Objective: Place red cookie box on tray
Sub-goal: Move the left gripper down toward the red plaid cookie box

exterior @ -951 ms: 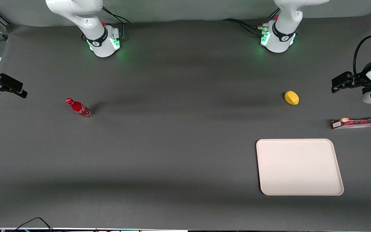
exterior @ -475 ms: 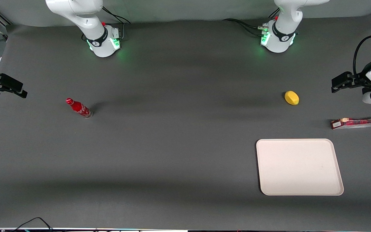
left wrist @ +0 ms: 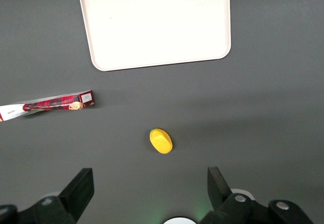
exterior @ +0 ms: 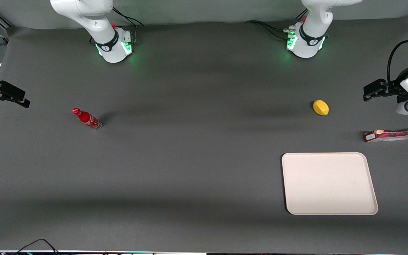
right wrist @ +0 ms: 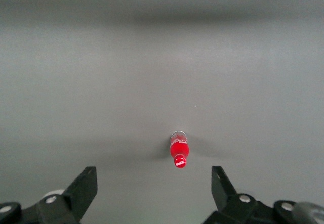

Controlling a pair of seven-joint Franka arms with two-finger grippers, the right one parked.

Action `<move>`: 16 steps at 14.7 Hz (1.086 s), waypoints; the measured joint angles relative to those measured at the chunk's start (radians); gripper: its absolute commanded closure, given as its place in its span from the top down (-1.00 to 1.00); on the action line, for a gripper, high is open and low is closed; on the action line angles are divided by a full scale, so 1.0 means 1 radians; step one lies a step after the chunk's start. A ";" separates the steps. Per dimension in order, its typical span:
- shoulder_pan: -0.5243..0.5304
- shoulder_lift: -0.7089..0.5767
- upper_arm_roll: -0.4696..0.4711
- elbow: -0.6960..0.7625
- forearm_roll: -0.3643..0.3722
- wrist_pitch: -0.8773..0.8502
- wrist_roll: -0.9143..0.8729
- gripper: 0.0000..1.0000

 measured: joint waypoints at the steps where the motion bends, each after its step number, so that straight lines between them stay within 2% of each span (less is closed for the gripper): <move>1: 0.000 0.000 0.000 0.001 0.000 -0.008 0.000 1.00; 5: 0.002 0.002 0.006 0.004 0.011 -0.037 0.043 1.00; 9: 0.029 0.006 0.026 0.004 0.066 -0.055 0.183 1.00; 12: 0.134 0.020 0.041 -0.011 0.074 -0.025 0.384 1.00; 16: 0.309 0.054 0.046 -0.066 0.091 0.109 0.793 1.00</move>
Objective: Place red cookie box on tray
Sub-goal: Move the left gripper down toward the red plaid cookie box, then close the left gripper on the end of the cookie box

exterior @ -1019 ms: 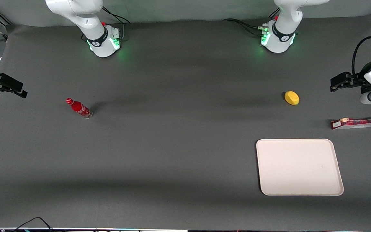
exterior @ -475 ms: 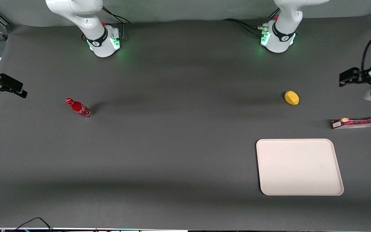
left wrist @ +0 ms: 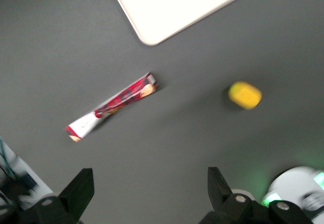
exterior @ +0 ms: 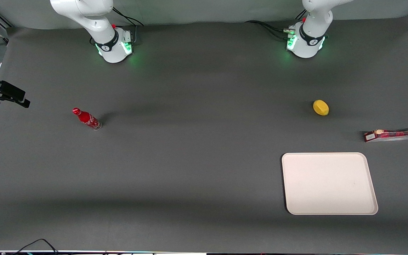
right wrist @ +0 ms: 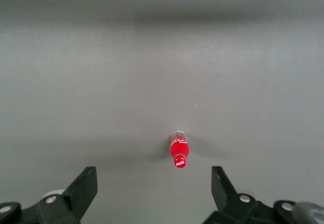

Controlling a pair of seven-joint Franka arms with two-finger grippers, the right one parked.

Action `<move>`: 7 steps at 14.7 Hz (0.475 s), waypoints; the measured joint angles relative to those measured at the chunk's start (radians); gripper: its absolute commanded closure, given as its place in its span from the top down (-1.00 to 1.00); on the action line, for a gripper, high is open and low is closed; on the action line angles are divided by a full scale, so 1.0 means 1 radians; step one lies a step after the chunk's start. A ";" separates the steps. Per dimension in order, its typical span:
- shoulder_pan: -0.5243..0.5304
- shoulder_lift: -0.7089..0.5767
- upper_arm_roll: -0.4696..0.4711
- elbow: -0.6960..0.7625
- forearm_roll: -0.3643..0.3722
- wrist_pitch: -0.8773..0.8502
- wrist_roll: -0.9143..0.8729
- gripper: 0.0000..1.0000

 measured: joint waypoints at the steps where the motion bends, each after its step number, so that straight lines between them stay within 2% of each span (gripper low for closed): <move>1: 0.042 0.020 0.001 -0.011 0.004 0.033 0.116 1.00; 4: 0.119 0.110 0.001 -0.034 0.037 0.158 0.408 1.00; 7: 0.136 0.197 0.000 -0.089 0.053 0.317 0.641 1.00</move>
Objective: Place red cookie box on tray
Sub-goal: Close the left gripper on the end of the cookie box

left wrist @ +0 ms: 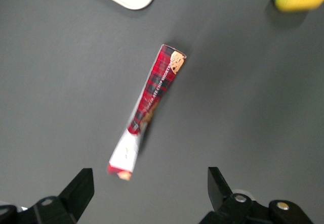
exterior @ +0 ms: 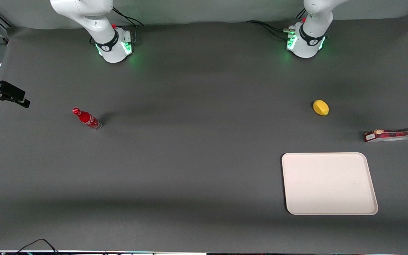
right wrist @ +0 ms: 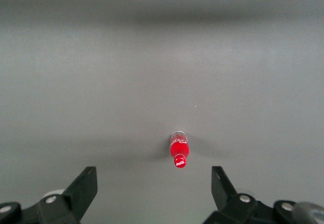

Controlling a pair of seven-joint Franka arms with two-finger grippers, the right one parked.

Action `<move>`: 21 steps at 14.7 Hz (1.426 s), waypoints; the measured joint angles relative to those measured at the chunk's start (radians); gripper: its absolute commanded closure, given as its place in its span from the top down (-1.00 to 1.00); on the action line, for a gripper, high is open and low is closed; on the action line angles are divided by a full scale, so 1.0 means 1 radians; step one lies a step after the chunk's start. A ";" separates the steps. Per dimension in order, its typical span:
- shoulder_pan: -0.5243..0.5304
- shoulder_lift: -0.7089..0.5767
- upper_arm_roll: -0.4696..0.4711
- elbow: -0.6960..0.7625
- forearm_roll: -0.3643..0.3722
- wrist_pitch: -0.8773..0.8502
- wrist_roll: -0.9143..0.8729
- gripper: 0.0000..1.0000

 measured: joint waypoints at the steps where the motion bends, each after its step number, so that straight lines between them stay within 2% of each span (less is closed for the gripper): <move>1: 0.006 0.025 -0.001 -0.025 0.000 0.057 0.070 1.00; 6: 0.039 0.116 -0.003 -0.067 -0.002 0.223 0.331 1.00; 9: 0.063 0.177 -0.004 -0.072 -0.046 0.277 0.425 1.00; 12: 0.083 0.230 -0.005 -0.072 -0.060 0.285 0.461 1.00; 21: 0.090 0.262 -0.009 -0.074 -0.066 0.273 0.506 1.00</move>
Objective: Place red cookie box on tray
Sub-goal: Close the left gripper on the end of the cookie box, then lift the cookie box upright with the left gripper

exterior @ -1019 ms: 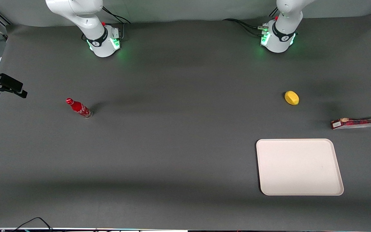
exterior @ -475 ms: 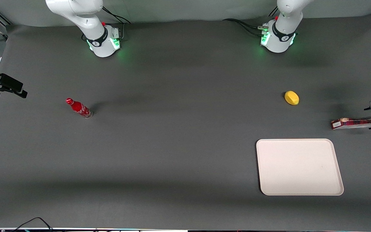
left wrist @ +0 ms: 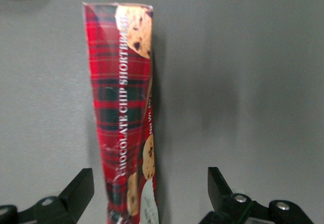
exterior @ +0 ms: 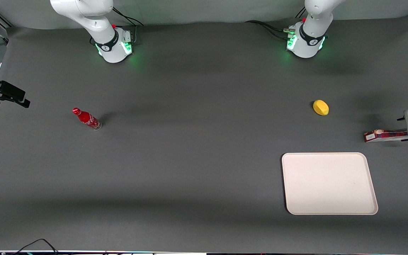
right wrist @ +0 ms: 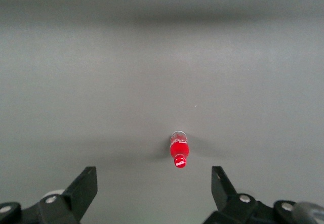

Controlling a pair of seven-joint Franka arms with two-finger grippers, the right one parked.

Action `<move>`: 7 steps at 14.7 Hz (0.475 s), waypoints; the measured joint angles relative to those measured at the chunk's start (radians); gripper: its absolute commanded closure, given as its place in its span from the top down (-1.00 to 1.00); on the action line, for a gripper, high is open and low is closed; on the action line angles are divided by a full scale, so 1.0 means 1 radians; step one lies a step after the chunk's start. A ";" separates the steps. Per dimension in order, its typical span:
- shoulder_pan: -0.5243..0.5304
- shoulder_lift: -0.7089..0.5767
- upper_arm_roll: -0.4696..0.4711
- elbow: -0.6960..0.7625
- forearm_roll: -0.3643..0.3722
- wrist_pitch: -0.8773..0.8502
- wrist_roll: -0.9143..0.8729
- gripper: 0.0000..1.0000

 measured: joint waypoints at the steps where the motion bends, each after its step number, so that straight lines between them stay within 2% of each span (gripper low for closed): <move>1: 0.003 0.007 0.000 0.000 0.000 0.000 0.002 1.00; 2: 0.005 0.011 0.000 0.000 -0.001 0.001 0.004 1.00; 3: 0.006 0.013 0.000 0.000 -0.001 0.002 0.005 0.89; 7: 0.006 0.015 -0.002 0.001 -0.001 0.024 0.007 -0.12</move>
